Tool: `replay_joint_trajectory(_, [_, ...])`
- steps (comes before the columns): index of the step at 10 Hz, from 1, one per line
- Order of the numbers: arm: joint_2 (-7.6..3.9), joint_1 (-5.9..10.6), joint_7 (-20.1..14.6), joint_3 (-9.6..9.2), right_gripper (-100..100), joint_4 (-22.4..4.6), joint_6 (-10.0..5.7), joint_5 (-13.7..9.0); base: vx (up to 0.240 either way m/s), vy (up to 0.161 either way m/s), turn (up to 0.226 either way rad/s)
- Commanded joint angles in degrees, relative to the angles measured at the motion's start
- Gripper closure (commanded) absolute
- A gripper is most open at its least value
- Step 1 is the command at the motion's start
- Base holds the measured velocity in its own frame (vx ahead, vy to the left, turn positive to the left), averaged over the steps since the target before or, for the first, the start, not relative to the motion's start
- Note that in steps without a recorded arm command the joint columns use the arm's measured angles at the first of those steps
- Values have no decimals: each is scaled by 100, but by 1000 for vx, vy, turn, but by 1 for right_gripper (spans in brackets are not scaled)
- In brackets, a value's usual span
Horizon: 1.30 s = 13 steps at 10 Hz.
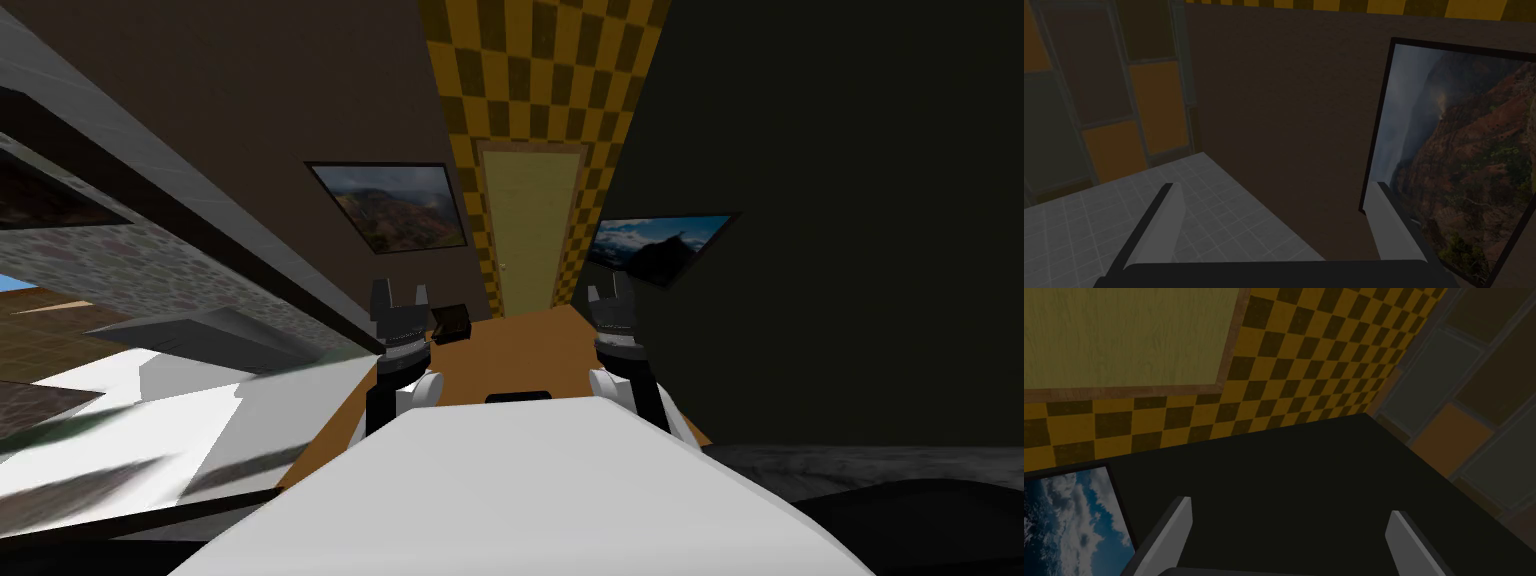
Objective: Pull the door open
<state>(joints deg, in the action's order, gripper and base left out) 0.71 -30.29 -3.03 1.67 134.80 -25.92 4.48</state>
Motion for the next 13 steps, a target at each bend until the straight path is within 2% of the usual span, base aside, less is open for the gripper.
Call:
replay_joint_trajectory(1, [-75,93,116,-18,-100,-178,-4,115,96,-24,-69])
replay_joint_trajectory(9, [-336,558,694,-108,-100,-1062,-25,689,163,50,-55])
replay_joint_trajectory(11, [-391,700,870,-136,-100,-1333,-31,864,112,62,-66])
replay_joint_trajectory(13, [-461,899,1118,-174,-100,-1712,-40,1110,169,58,-72])
